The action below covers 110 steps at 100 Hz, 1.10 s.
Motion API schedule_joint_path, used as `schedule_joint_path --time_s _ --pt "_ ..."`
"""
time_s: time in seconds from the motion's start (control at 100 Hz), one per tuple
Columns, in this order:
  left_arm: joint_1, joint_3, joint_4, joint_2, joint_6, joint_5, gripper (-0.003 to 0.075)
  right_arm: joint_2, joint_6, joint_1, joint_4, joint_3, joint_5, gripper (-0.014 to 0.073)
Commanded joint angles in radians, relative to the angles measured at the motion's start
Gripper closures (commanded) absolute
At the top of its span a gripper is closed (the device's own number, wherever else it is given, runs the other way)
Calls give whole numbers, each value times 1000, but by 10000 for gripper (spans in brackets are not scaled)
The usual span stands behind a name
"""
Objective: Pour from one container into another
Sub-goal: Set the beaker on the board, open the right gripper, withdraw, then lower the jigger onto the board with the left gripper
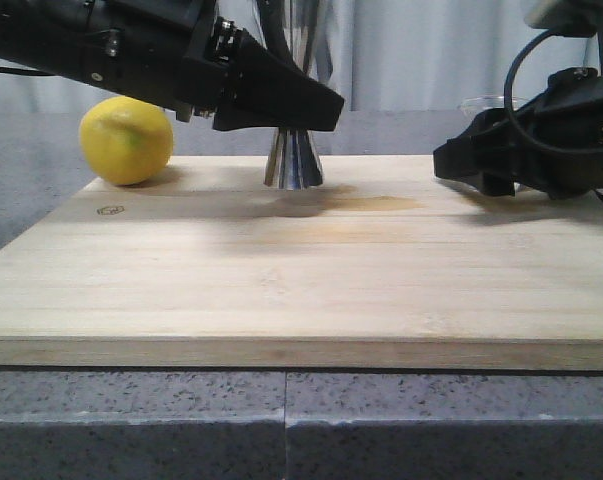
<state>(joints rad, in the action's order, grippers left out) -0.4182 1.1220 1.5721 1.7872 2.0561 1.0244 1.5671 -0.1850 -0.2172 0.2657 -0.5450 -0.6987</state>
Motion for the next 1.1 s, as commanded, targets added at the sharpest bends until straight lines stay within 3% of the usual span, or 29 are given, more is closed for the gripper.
schedule_joint_path --time_s 0.0,0.18,0.8,1.09 --pt "4 30 71 -52 -11 52 627 -30 11 5 4 -22 -84 109" --pt "4 30 71 -52 -11 52 627 -52 11 5 4 -22 -84 8" --pt "4 30 80 -52 -11 52 627 -441 11 5 47 -22 104 8" --pt "4 30 167 -49 98 52 627 -493 11 5 62 -22 132 8"
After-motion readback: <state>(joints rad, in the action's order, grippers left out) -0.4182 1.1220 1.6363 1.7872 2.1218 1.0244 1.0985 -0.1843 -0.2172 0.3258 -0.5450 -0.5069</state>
